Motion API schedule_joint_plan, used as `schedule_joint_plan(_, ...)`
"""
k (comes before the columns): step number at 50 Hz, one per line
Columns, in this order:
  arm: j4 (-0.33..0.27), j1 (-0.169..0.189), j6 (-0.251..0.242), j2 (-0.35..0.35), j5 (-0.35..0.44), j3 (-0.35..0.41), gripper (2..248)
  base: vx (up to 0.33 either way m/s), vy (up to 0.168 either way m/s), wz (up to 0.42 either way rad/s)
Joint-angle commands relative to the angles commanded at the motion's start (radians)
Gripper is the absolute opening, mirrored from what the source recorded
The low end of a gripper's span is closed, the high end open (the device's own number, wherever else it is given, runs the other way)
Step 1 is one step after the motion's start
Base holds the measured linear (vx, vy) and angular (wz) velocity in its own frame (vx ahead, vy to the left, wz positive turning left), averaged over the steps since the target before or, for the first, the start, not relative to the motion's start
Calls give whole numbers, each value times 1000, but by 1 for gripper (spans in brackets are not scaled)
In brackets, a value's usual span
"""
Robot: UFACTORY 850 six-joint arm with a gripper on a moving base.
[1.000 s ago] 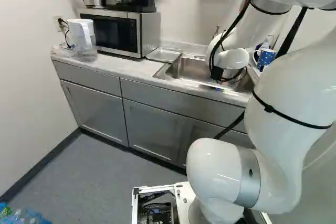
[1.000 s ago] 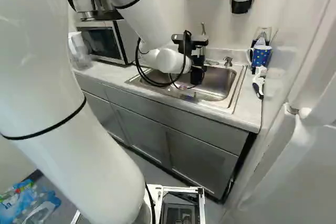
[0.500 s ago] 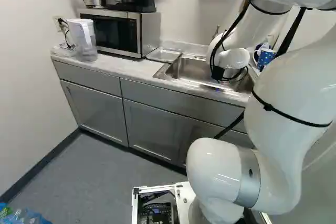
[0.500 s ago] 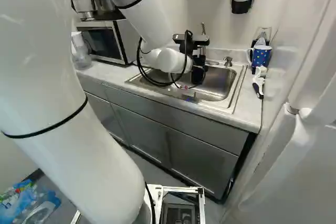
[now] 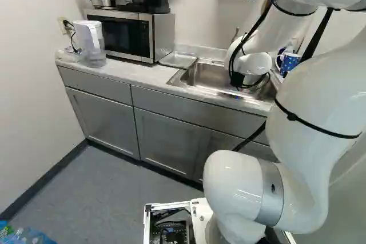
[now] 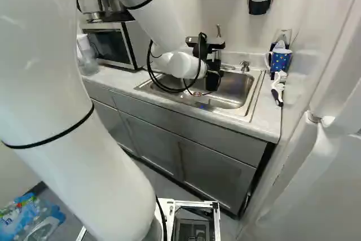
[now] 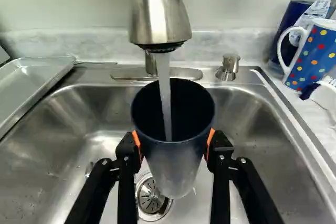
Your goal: Rinse the cup and place it in the tray
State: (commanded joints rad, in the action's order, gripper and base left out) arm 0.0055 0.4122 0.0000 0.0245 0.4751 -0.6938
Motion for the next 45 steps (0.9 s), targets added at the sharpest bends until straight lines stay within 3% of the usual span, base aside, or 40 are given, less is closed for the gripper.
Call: schedule_joint_plan(45,0,0,0,0,0,0,126,0,0,0)
